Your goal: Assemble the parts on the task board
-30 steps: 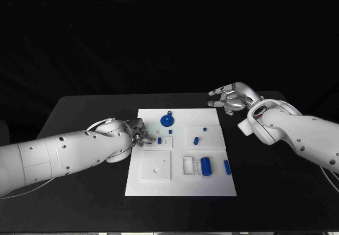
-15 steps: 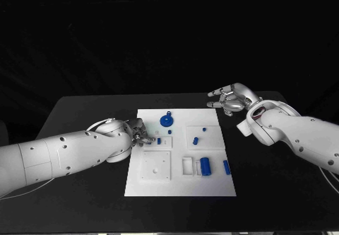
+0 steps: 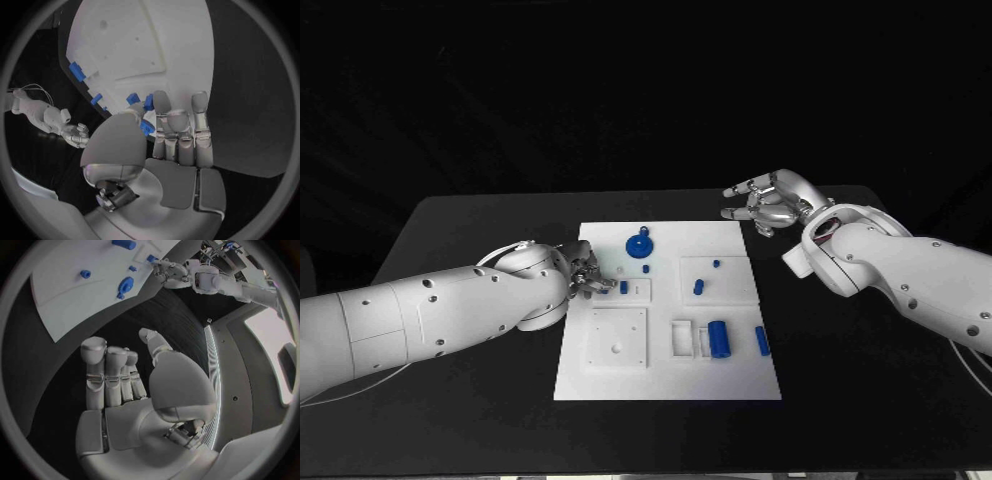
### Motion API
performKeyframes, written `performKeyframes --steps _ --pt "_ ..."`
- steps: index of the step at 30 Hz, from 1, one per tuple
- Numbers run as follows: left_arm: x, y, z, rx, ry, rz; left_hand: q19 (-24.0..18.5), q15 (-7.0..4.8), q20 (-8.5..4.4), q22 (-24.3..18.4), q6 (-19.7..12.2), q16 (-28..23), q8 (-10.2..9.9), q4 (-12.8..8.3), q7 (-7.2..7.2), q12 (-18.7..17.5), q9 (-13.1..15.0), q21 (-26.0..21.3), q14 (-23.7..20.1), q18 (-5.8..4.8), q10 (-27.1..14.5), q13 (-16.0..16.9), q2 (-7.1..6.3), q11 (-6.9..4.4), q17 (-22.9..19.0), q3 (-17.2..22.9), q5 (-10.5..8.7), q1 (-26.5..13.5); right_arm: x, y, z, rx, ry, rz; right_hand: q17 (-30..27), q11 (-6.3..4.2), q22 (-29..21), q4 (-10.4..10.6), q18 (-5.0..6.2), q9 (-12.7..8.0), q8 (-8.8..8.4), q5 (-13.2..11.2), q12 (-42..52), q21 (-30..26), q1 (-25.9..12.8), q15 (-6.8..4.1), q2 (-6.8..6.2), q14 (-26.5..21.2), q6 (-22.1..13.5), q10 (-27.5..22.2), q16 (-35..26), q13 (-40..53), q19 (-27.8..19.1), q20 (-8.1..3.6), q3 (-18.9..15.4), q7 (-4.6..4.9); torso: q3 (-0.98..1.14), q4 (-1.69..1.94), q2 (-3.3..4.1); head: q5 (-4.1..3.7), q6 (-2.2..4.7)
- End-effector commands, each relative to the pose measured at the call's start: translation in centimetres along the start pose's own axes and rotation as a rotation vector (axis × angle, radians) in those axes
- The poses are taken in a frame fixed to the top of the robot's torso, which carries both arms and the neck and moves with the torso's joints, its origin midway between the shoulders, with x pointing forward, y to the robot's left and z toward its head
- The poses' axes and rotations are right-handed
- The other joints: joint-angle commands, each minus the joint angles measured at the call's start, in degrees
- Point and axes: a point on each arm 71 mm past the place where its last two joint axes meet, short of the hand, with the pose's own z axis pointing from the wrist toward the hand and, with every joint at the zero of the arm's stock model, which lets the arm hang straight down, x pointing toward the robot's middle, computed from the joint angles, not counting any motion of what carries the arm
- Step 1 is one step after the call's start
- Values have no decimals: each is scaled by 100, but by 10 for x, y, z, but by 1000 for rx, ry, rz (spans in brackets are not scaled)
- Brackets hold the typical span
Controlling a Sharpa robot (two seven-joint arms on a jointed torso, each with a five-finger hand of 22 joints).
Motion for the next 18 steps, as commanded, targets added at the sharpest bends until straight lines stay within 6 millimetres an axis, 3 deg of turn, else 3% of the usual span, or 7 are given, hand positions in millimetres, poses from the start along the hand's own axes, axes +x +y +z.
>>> performKeyframes --steps 1,18 --pt "5 -1 0 1 17 0 22 -48 -18 114 -17 -1 -19 48 -8 17 -12 -38 10 -42 327 -5 -52 -9 9 -1 -40 16 2 1 0 -13 14 -5 7 -14 485 -23 110 4 -11 34 6 26 -73 -3 16 32 30 18 -11 2 280 -7 36 10 2 -1 0 -1 6" --pt "4 -1 2 -5 20 6 23 -50 -21 114 -2 0 -18 153 -11 21 -18 -41 6 -42 327 -6 -130 -11 7 -25 -59 33 2 1 0 -12 15 -5 7 -14 485 -23 110 4 -11 34 6 26 -73 -3 16 32 30 18 -11 2 280 -7 36 10 1 -1 0 -12 -2"
